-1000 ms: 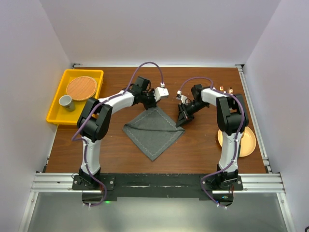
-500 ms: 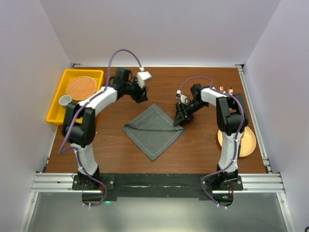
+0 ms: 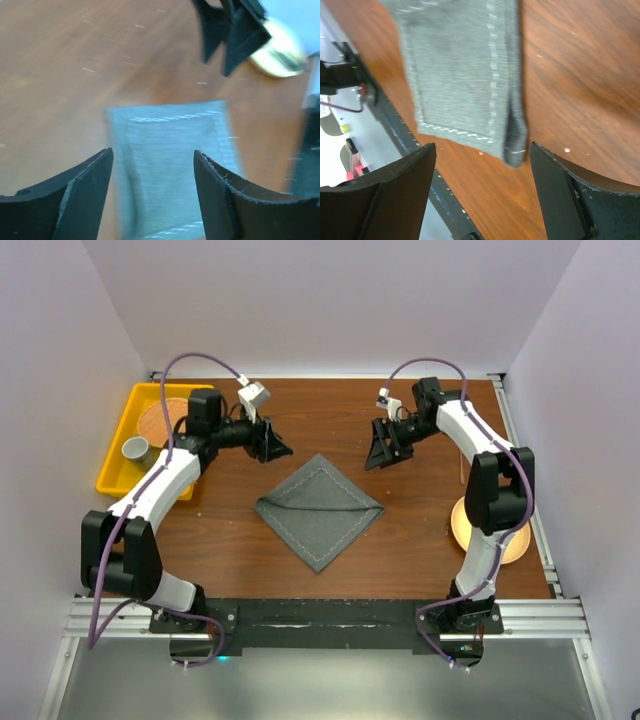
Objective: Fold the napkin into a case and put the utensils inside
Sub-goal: Smooth out the upper triangle-folded napkin at the center of the board.
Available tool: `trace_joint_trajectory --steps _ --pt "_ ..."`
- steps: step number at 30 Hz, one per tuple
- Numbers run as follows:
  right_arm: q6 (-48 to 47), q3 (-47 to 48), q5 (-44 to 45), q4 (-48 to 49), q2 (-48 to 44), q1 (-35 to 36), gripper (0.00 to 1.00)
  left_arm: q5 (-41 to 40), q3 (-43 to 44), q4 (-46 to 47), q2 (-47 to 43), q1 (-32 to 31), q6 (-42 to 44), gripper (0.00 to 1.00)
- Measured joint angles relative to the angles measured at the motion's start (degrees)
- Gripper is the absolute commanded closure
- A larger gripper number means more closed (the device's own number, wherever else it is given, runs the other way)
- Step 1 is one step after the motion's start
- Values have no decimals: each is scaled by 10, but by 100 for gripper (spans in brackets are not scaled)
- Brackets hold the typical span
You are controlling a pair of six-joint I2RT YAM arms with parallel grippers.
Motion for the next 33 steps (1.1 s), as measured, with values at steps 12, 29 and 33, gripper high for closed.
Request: trace_joint_trajectory --steps 12,29,33 --pt "89 -125 -90 91 -28 102 10 51 -156 191 44 -73 -301 16" --pt "148 -152 -91 180 41 104 9 57 -184 236 134 -44 -381 16" --pt "139 -152 -91 174 52 100 10 52 -184 222 171 -23 -365 16"
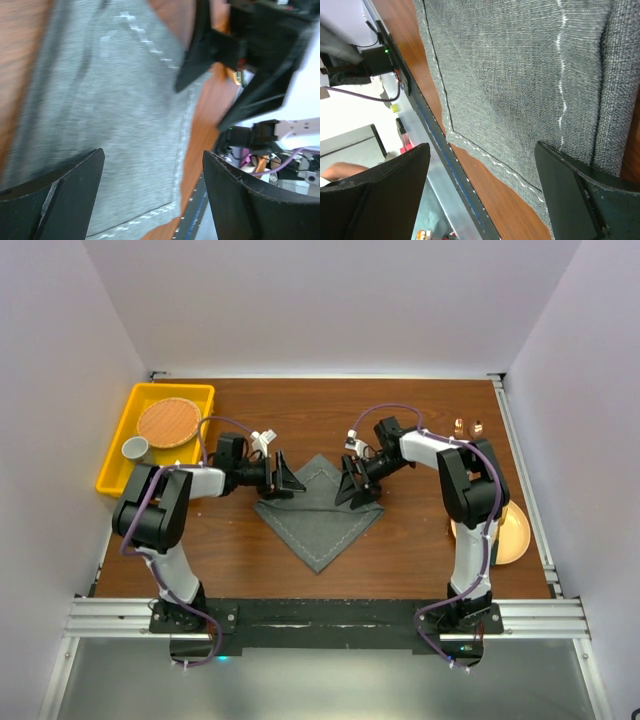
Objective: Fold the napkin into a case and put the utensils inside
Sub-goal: Smooth out the upper triangle-folded napkin at the center of the board.
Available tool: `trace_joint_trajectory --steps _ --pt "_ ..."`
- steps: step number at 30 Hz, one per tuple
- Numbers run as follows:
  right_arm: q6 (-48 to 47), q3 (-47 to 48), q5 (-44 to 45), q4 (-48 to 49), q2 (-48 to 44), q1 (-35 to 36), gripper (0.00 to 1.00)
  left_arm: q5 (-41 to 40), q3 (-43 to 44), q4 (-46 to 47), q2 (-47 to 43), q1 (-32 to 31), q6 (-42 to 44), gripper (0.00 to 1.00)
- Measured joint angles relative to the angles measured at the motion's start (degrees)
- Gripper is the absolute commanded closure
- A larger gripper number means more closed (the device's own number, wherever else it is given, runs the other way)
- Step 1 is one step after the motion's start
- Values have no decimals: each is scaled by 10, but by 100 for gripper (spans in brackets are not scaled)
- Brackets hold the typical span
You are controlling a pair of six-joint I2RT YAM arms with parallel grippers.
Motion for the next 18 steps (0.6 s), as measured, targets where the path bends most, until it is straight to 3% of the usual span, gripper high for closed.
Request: trace_joint_trajectory --steps 12,18 --pt "-31 5 -31 -19 16 -16 10 33 14 -13 44 17 57 16" --pt "-33 18 -26 -38 16 -14 10 35 14 -49 -12 19 83 18"
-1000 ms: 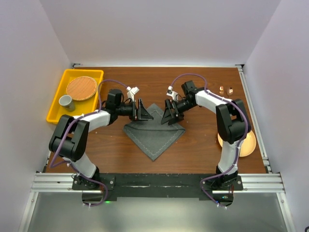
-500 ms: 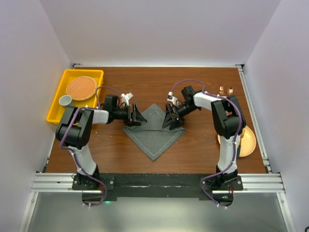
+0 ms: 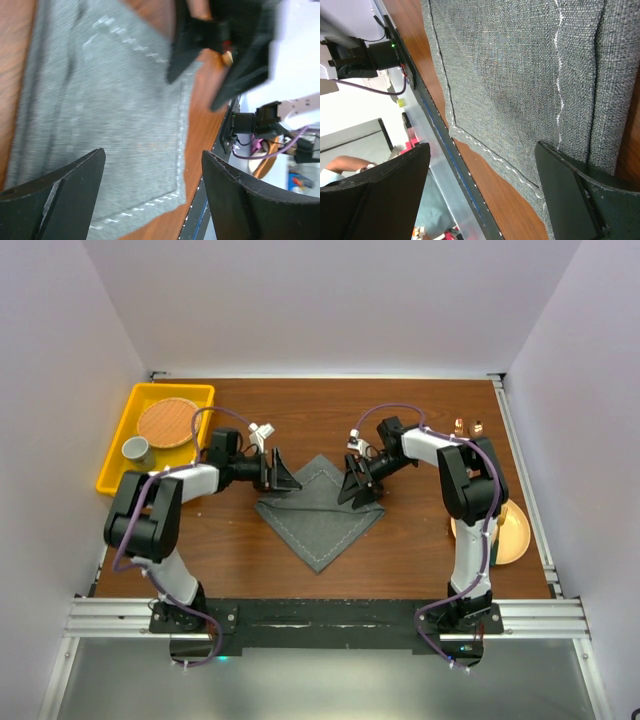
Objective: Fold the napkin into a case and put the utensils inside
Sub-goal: Smooth out the upper triangle-folded napkin at the center of the board.
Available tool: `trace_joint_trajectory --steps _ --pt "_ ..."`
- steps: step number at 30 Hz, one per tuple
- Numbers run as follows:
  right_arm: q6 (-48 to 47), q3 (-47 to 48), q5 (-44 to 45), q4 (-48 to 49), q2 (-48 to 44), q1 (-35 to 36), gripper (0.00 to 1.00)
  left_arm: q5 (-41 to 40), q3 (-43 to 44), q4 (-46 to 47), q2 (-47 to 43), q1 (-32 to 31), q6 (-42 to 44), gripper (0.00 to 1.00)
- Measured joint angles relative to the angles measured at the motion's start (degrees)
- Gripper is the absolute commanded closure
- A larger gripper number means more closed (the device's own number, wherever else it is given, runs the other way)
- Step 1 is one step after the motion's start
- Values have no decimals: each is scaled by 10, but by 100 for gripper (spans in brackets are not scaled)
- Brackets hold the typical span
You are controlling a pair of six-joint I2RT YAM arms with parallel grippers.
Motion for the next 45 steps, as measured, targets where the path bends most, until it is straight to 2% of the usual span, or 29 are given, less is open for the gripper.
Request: trace_joint_trajectory --steps 5,10,17,22,28,33,36,37,38,40,41,45 --pt "11 1 1 -6 -17 0 10 2 1 -30 -105 -5 19 19" --pt "25 1 0 -3 -47 4 10 -4 -6 -40 -134 -23 30 20" --pt "19 -3 3 3 -31 12 10 -30 -15 -53 -68 -24 60 20" --pt "0 -3 -6 -12 11 7 10 -27 -21 -60 15 13 78 22" --pt "-20 -1 -21 -22 22 0 10 17 -17 -49 37 32 80 21" --pt "-27 7 -26 -33 25 0 11 20 -1 -81 33 32 101 21" --pt "-30 12 -23 -41 24 1 21 7 7 -113 9 32 125 28" --pt "-31 13 -20 -42 23 1 30 6 9 -124 -6 33 135 32" --pt "-31 13 -14 -43 21 1 35 5 11 -132 -21 33 139 40" --pt "-30 12 -4 -45 12 1 41 6 13 -141 -56 33 143 48" --pt "-28 12 0 -45 5 1 47 8 14 -141 -74 33 143 53" --pt "-14 12 4 -40 -25 1 52 13 12 -131 -121 33 131 56"
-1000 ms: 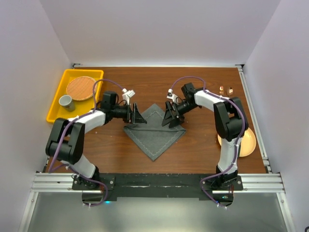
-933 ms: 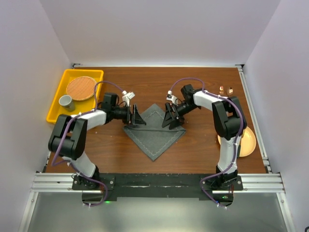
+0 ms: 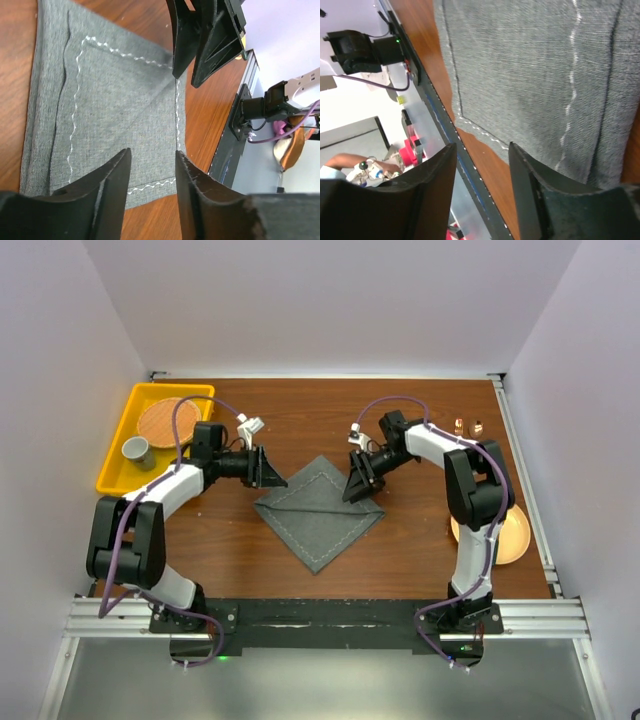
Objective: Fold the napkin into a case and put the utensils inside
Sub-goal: Smooth out the upper triangle-folded napkin at the center of the board.
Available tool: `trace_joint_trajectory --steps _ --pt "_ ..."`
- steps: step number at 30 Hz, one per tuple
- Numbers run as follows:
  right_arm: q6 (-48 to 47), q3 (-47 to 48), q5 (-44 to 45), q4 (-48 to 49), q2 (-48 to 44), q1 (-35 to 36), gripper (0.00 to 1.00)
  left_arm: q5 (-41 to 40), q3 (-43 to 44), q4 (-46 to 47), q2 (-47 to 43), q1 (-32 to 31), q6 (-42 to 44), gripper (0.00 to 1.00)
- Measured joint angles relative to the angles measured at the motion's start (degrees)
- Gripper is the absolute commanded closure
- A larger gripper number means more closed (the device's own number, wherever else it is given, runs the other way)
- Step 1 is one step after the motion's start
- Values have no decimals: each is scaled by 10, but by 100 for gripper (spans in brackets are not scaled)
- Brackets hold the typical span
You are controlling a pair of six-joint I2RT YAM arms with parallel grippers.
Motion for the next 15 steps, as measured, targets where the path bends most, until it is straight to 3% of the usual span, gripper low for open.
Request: trace_joint_trajectory --steps 5,10,15 --pt "34 12 14 32 -17 0 53 -10 -17 18 -7 0 -18 61" --pt "75 60 36 80 -9 1 60 -23 -26 30 2 -5 -32 69" --pt "99 78 42 114 -2 6 62 -33 -31 40 8 -33 -38 70"
